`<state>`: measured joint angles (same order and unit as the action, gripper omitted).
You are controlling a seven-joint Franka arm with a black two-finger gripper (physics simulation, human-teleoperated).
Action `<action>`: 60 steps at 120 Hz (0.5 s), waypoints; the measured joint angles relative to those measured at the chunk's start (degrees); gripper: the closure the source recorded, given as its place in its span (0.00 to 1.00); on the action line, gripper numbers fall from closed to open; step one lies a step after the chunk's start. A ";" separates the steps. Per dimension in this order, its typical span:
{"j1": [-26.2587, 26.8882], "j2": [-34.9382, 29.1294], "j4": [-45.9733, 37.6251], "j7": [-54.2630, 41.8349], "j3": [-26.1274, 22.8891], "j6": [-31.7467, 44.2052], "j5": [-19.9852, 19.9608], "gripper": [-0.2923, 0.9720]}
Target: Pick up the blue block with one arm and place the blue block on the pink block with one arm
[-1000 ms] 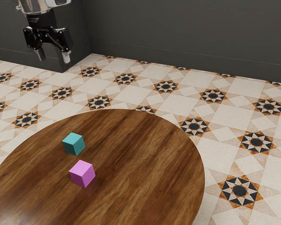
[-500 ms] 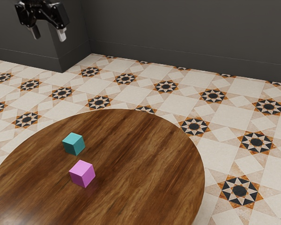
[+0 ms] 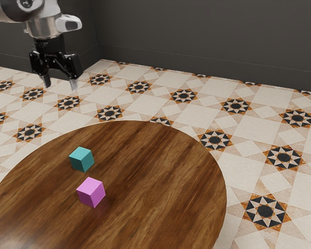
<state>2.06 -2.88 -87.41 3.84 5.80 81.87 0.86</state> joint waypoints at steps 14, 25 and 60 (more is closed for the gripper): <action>-2.82 -1.53 -11.68 -0.04 -0.26 8.29 0.61 0.23; -4.92 -2.16 -19.54 -0.31 -0.30 15.77 1.67 0.23; -8.02 0.71 -26.93 -3.49 -0.20 31.18 4.55 0.23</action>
<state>-5.96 -2.18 -114.33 0.35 5.60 113.06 5.41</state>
